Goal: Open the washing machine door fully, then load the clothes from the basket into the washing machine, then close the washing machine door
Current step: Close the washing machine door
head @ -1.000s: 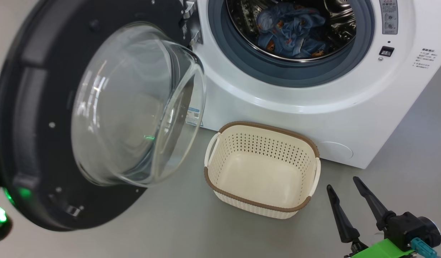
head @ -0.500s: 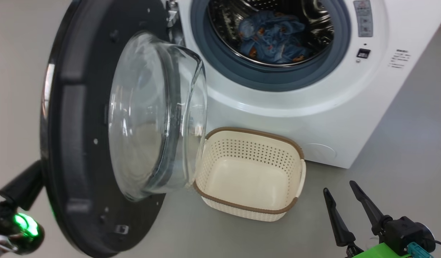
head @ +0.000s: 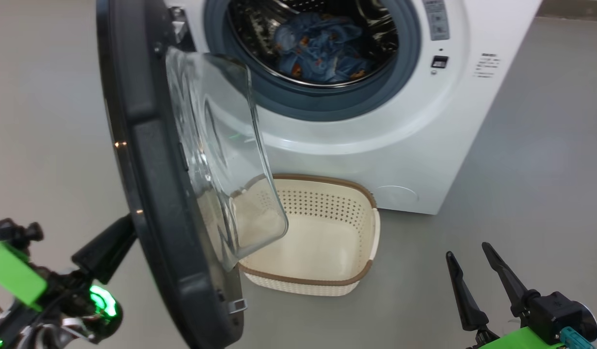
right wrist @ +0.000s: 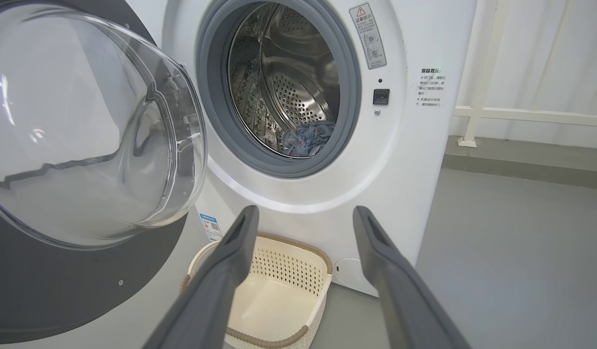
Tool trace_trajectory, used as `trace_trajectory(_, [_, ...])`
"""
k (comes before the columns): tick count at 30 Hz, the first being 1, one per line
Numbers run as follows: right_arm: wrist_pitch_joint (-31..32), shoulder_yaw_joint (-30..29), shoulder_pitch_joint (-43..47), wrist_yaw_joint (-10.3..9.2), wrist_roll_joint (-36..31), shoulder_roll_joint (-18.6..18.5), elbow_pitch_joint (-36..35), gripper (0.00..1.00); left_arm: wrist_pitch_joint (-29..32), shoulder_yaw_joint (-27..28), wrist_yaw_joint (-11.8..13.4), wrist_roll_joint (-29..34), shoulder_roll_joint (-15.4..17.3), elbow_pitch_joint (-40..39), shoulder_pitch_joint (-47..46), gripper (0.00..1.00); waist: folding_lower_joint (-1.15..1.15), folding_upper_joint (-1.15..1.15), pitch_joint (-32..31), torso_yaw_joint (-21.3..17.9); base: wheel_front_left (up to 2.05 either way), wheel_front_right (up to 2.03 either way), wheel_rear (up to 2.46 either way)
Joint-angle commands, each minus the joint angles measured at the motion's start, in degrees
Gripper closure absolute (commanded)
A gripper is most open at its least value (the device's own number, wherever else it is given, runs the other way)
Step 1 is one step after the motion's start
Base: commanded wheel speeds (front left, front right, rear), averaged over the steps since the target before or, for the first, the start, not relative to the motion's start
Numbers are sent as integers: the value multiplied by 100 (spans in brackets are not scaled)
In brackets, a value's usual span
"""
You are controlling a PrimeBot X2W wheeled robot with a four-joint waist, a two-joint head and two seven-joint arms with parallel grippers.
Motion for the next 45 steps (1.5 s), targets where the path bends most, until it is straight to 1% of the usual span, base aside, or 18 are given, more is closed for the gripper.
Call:
trace_trajectory(1, [-26,109,5,9,-71,-53,-159,0,-18,36,-64,2,45,-139,-66,100,0,0,-17,-149,0,0,0])
trace_trajectory(11, [-26,13,77,9,-77,-69,-191,0,-864,-664,-286,-321,22,232,-188,100,0,0,-100,-622,0,0,0])
trace_trajectory(16, [-26,27,138,9,-71,-83,-187,0,-1173,-891,-371,-407,21,441,-335,100,0,0,-164,-846,0,0,0])
trace_trajectory(24, [-26,46,200,9,-64,-124,-194,0,-1489,-1266,-526,-421,21,903,-632,100,0,0,-222,-1135,0,0,0])
trace_trajectory(31, [-26,80,176,9,-58,-123,-180,0,-1868,-1588,-728,-343,21,1617,-1183,100,0,0,-219,-1261,0,0,0])
trace_trajectory(42, [-26,244,89,9,-42,-109,-100,0,-2535,-2055,-1144,-428,21,2904,-2117,100,0,0,-241,-1525,0,0,0])
trace_trajectory(45, [-26,258,77,9,-42,-110,-87,0,-2761,-2157,-1223,-445,21,3293,-2360,100,0,0,-229,-1579,0,0,0])
